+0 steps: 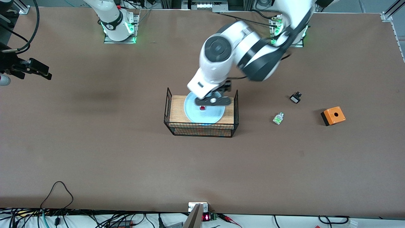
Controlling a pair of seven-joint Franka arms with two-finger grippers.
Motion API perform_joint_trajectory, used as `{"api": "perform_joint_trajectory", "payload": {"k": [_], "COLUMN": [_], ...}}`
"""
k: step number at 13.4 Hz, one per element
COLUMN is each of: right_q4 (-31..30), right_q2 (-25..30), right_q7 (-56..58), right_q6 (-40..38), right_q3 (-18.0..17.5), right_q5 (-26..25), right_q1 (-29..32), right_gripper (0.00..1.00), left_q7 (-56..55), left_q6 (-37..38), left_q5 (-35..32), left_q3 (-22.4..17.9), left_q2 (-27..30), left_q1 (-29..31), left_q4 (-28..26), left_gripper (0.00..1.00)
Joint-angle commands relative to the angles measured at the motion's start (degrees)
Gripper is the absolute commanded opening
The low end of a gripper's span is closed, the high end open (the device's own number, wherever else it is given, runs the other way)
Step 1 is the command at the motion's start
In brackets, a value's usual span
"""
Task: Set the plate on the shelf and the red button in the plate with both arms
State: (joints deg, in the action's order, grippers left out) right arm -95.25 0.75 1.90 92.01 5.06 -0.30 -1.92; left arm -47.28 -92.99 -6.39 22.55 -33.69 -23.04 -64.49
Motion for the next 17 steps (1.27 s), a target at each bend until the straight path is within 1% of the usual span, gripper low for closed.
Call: {"api": "perform_joint_trajectory", "payload": {"k": [1,2,6,9,11,13,14,15,16,17], "right_q4": [0.5,0.5,0.6,0.7,1.7,2.1,2.1,2.0,2.0,2.1], "right_q2": [0.3,0.3,0.4,0.4,0.1,0.1,0.1,0.1,0.1,0.1], "right_q7": [0.6,0.7,0.6,-0.1,-0.2,-0.1,-0.2,-0.2,-0.3,-0.3], "right_q6": [-1.0,-1.0,-1.0,-0.9,-1.0,-0.9,-0.9,-0.9,-0.9,-1.0], "right_q3": [-0.6,-0.8,-0.8,-0.6,-0.5,-0.7,-0.7,-0.6,-0.5,-0.5], "right_q5": [-0.6,-0.6,-0.6,-0.1,0.2,0.1,0.1,0.2,0.2,0.2], "right_q1": [-0.1,-0.3,-2.0,-1.9,-1.9,-2.0,-1.9,-1.9,-1.9,-1.9], "right_gripper": [1.00,1.00,1.00,1.00,1.00,1.00,1.00,1.00,1.00,1.00], "left_q7": [1.2,3.5,12.5,23.5,29.2,34.6,38.5,40.6,41.5,41.7], "left_q6": [5.4,7.4,11.1,15.4,16.1,16.2,15.6,15.5,14.7,11.6], "left_q5": [-1.1,-1.1,-1.0,-1.1,-1.2,-0.9,-0.6,0.5,2.2,2.8], "left_q3": [0.4,0.2,0.7,0.4,-0.7,-3.2,-5.2,-7.0,-8.7,-11.0], "left_q2": [5.1,6.1,9.1,10.7,12.0,13.1,14.9,17.3,20.3,24.4], "left_q1": [5.1,6.8,15.2,19.6,22.0,23.7,24.4,25.1,25.2,25.1], "left_q4": [-1.3,-1.3,-1.2,-1.2,-1.4,-1.7,-3.2,-6.1,-9.7,-15.0], "left_gripper": [1.00,1.00,1.00,1.00,1.00,1.00,1.00,1.00,1.00,1.00]}}
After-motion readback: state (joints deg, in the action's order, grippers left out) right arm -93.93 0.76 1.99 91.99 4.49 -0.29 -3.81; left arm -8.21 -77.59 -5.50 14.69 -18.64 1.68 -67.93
